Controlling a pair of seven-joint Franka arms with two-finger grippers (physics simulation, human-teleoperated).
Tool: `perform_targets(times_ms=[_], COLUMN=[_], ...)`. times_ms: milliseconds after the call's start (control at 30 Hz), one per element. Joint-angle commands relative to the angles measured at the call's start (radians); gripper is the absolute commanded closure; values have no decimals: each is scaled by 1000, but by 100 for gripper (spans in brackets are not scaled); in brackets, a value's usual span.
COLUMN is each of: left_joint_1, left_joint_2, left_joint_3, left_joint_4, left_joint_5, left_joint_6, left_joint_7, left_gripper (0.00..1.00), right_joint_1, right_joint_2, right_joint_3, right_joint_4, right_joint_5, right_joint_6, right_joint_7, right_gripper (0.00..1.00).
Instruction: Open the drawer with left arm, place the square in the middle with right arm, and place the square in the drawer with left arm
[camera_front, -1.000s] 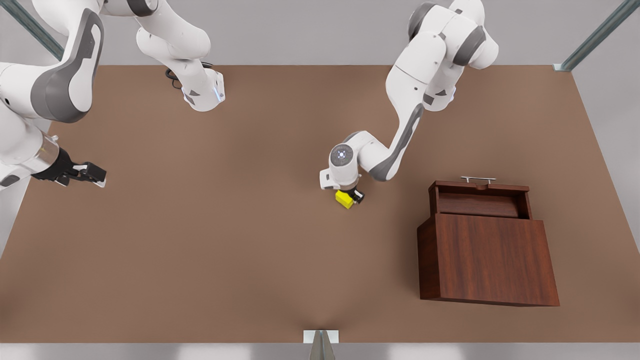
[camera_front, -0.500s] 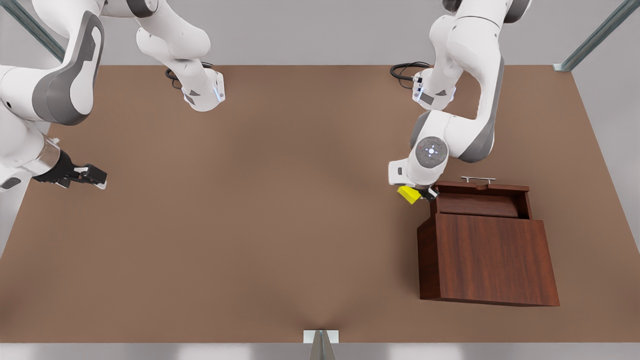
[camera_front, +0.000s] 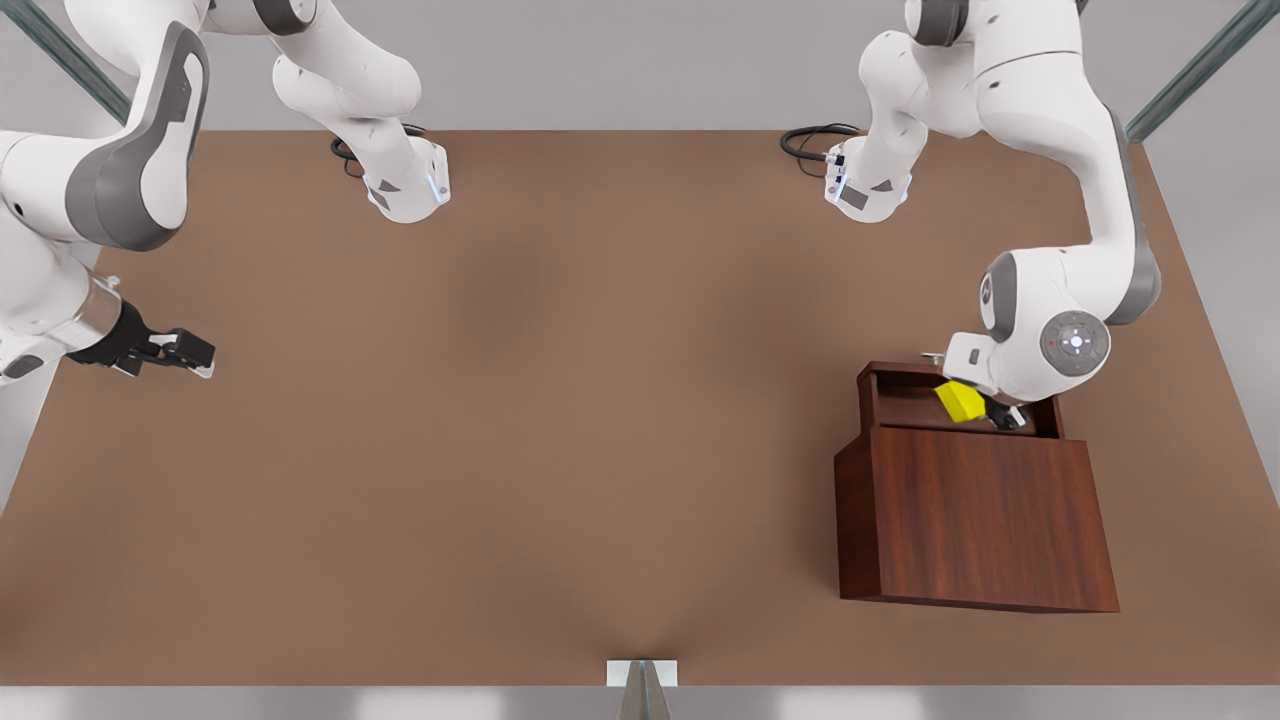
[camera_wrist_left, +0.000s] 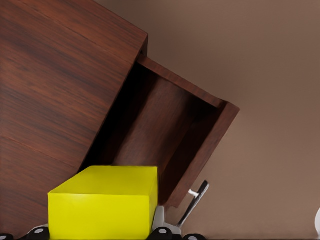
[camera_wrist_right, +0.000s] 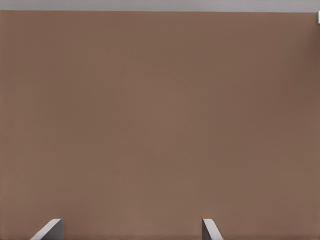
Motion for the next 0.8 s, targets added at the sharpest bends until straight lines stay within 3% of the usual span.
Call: perform_targets(times_ms=[0, 167, 200, 467, 667, 700, 733, 767], left_joint_1=[1, 26, 27, 30, 27, 68, 255, 400], left_joint_2=[1, 11, 11, 4, -12, -15, -19, -38], left_joint_3=[0, 0, 0, 2, -9, -82, -323, -486], left_joint_4=[-4, -33, -47, -45, 271, 310, 399, 426], left_joint_5=[-9, -17, -18, -20, -81, -86, -70, -60], left_joint_6=[3, 48, 65, 48, -187, -181, -188, -187], left_joint_7=[3, 33, 38, 27, -896, -1013, -1131, -1163], left_gripper=[33, 33, 0, 0, 0, 0, 0, 0], right_joint_1=[0, 0, -2, 1, 0, 0, 0, 0], right_joint_2=[0, 0, 0, 0, 0, 0, 0, 0], right_joint_3=[0, 0, 0, 0, 0, 0, -1, 0], right_joint_4=[0, 0, 0, 0, 0, 0, 0, 0], right_joint_5=[0, 0, 0, 0, 0, 0, 0, 0], right_joint_6=[-1, 1, 1, 1, 1, 1, 1, 1], right_joint_7=[0, 0, 0, 0, 0, 0, 0, 0], right_gripper=[0, 0, 0, 0, 0, 0, 0, 0])
